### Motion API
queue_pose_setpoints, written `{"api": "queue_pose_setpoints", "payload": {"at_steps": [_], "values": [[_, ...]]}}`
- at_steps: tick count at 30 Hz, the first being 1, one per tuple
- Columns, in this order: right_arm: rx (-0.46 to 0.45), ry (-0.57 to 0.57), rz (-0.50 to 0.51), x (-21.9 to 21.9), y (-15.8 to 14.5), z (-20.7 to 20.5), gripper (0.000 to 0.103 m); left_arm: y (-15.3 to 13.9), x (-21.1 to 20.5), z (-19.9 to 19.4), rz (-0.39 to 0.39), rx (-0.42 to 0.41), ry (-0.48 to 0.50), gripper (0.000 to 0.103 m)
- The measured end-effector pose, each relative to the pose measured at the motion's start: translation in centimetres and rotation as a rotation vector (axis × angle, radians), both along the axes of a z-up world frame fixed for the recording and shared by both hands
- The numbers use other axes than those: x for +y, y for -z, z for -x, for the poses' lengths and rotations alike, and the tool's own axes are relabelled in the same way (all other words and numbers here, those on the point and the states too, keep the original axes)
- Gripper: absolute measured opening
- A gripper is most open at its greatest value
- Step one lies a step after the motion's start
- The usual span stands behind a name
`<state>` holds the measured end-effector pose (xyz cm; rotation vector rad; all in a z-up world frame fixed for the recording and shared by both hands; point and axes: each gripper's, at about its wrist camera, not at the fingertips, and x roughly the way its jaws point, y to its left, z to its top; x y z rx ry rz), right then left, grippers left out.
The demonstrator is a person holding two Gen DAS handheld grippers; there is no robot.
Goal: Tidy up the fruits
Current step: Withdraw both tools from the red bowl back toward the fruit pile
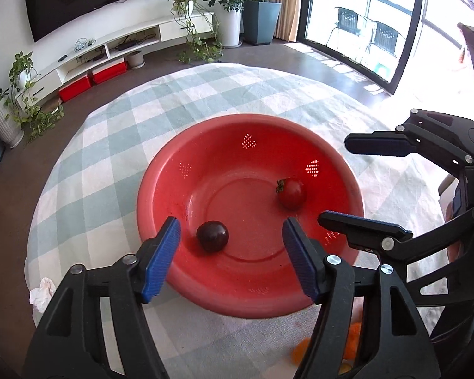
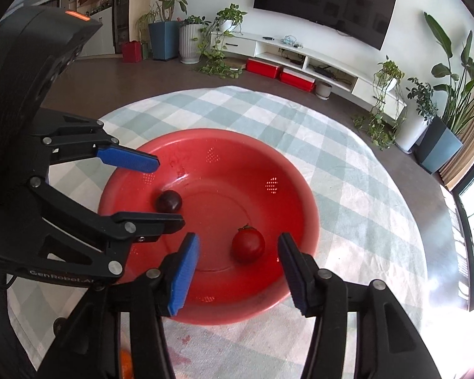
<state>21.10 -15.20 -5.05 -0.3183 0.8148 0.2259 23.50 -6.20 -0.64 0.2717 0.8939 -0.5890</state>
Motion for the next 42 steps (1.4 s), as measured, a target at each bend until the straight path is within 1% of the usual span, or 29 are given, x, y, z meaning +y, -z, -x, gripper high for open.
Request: {"api": "queue_pose_setpoints", "payload": {"at_steps": [1, 3, 4, 6, 7, 9, 10, 12, 16, 17, 21, 27, 31, 35, 42], "values": [[-0.027, 0.001, 0.009, 0.2, -0.6, 0.8, 0.069, -0.5, 0.5, 0.6, 0.019, -0.011, -0.010, 0.071], [-0.076, 0.009, 0.017, 0.6, -1.8, 2.4, 0.078, -1.4, 1.6, 2.1, 0.057, -0.028, -0.036, 0.078], [-0.096, 0.013, 0.016, 0.7, -2.3, 3.1, 0.080, -1.7, 2.2, 2.9, 0.074, -0.038, -0.053, 0.079], [-0.125, 0.026, 0.014, 0.9, -3.3, 4.4, 0.088, -2.4, 3.5, 4.6, 0.099, -0.062, -0.101, 0.090], [-0.138, 0.035, 0.016, 1.1, -3.7, 5.0, 0.090, -2.6, 4.2, 5.4, 0.115, -0.073, -0.125, 0.093], [-0.161, 0.048, 0.022, 1.4, -4.5, 6.2, 0.092, -3.2, 5.6, 7.4, 0.155, -0.095, -0.175, 0.101], [-0.171, 0.057, 0.021, 1.4, -4.8, 6.8, 0.093, -3.3, 6.3, 8.3, 0.175, -0.103, -0.196, 0.103], [-0.190, 0.079, 0.016, 1.4, -5.4, 7.9, 0.097, -3.7, 7.4, 10.1, 0.202, -0.120, -0.230, 0.103], [-0.212, 0.118, -0.009, 1.0, -6.2, 9.8, 0.100, -4.5, 9.0, 14.0, 0.242, -0.198, -0.269, 0.103], [-0.212, 0.128, -0.010, 1.0, -6.2, 10.2, 0.101, -4.6, 9.1, 14.9, 0.241, -0.216, -0.268, 0.103], [-0.213, 0.146, -0.029, 0.6, -6.1, 11.5, 0.102, -4.2, 8.9, 18.0, 0.209, -0.262, -0.243, 0.103], [-0.204, 0.165, -0.044, 0.3, -5.7, 13.5, 0.102, -3.1, 8.3, 20.8, 0.199, -0.246, -0.215, 0.103], [-0.202, 0.176, -0.044, 0.3, -5.5, 14.3, 0.102, -2.3, 8.1, 21.7, 0.158, -0.226, -0.235, 0.103], [-0.202, 0.196, -0.053, 0.2, -5.3, 15.1, 0.102, -1.9, 8.5, 22.4, 0.166, -0.220, -0.259, 0.103], [-0.192, 0.207, -0.067, 0.3, -4.9, 16.1, 0.102, -1.7, 8.6, 22.6, 0.142, -0.222, -0.280, 0.103]]}}
